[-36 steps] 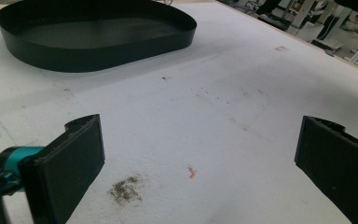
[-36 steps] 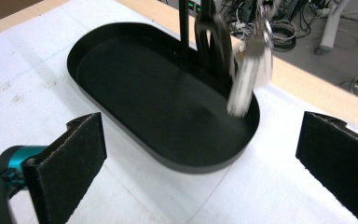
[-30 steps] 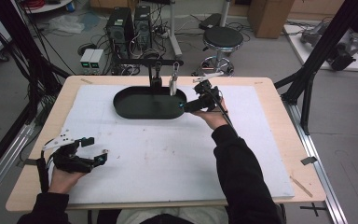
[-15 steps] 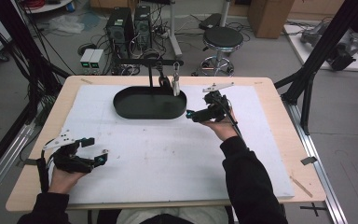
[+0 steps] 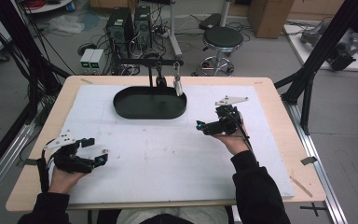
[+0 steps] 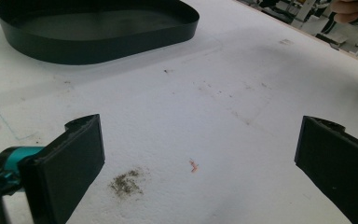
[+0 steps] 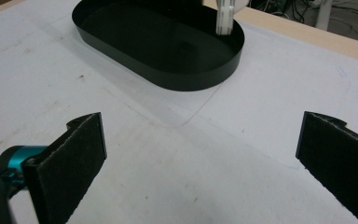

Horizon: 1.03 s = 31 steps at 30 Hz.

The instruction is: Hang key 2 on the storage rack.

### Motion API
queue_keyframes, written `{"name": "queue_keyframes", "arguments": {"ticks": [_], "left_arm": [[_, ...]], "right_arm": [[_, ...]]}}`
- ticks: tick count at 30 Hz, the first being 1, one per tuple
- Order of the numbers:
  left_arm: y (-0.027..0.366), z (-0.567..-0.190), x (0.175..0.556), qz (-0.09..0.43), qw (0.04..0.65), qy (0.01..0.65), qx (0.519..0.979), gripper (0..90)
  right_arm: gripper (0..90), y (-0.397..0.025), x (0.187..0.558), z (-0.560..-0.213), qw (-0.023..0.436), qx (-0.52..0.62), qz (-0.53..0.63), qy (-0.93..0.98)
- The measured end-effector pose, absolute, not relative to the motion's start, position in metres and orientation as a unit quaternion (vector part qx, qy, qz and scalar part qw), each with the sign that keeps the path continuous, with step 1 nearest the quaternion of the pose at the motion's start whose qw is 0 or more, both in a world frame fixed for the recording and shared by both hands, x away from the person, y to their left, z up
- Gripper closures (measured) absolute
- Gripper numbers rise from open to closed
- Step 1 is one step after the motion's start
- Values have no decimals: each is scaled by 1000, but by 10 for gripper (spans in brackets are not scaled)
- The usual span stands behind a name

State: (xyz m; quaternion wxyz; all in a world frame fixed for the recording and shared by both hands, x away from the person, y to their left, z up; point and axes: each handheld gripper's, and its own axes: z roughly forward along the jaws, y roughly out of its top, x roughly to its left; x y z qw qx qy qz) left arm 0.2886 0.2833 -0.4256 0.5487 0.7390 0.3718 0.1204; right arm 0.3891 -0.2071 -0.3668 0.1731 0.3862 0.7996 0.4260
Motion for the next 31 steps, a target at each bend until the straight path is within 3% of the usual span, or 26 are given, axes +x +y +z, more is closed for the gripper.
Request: {"name": "queue_keyframes", "arguments": {"ticks": [31], "left_arm": [[279,-428,288,116,529,372,754,19]], "right_arm": [[8,-265,341,-411,167,405,438,785]]}}
